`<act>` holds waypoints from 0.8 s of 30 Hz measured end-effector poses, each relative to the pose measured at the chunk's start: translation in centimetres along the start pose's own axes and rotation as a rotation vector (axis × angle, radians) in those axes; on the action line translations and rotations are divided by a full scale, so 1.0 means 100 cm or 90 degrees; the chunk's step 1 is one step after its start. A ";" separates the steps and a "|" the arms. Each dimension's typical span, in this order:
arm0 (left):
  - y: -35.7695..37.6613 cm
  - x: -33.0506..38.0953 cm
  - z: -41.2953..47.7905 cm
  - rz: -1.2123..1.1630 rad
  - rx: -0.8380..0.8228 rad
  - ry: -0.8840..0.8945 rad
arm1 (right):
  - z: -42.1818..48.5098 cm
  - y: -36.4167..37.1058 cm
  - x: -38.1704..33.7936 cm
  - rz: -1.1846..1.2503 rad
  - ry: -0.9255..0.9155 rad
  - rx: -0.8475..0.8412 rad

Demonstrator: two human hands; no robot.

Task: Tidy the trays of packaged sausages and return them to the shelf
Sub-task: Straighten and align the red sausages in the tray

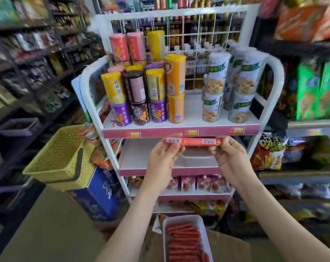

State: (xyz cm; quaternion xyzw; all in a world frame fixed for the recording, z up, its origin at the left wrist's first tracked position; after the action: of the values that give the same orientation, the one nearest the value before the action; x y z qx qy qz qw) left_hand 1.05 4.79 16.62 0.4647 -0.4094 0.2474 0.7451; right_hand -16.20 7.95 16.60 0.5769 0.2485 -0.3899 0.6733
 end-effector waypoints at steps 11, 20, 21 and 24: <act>0.031 0.009 0.011 0.736 -0.049 0.196 | -0.009 0.050 -0.039 -0.637 -0.185 -0.197; 0.029 0.001 0.015 0.829 -0.096 0.243 | -0.009 0.039 -0.034 -0.563 -0.205 -0.086; 0.026 0.002 0.015 0.815 -0.090 0.215 | -0.006 0.031 -0.033 -0.496 -0.189 -0.054; 0.014 0.003 0.015 0.731 -0.046 0.094 | 0.002 0.005 -0.028 -0.327 -0.153 0.027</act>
State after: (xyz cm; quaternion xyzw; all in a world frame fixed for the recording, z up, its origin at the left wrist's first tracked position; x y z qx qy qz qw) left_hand -0.35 4.04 17.92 0.1238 -0.5512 0.6293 0.5337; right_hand -17.43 8.47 19.17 0.4586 0.2967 -0.6185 0.5649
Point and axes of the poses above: each hand's wrist, its own z-axis towards the middle knuckle, its own y-axis out of the palm, x = y × z, the point moved 3 cm from there along z, towards the middle knuckle, and after that the axes turned 9 degrees about -x, right-handed, at the moved point
